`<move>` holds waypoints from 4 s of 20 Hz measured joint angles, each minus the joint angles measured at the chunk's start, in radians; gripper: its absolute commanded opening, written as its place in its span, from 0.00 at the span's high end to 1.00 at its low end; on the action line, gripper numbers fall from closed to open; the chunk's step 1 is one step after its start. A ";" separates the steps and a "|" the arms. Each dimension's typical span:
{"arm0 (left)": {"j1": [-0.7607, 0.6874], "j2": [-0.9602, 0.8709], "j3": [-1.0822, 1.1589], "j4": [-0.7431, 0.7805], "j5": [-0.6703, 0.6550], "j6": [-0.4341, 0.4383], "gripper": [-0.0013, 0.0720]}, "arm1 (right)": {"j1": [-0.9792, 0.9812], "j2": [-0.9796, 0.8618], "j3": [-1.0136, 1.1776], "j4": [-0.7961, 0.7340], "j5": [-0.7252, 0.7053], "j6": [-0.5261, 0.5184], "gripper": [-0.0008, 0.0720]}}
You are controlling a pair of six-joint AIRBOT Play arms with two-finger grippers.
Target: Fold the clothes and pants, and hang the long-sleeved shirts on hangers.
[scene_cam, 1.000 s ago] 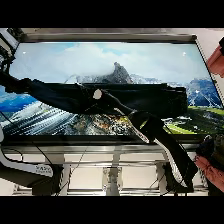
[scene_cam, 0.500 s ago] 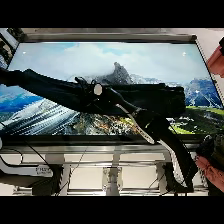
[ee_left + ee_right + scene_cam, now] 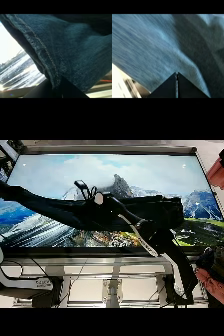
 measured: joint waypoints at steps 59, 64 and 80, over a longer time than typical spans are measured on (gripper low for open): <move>-0.958 -0.398 -0.001 -0.332 0.258 -0.253 0.51 | -0.672 0.452 -0.036 -0.060 0.776 -0.066 0.97; -0.930 -0.387 -0.001 -0.328 0.242 -0.253 0.49 | -0.673 0.452 -0.036 -0.062 0.782 -0.066 0.97; -0.415 -0.150 -0.295 -0.263 0.250 -0.212 0.32 | -0.565 0.399 -0.176 -0.098 0.640 -0.156 0.97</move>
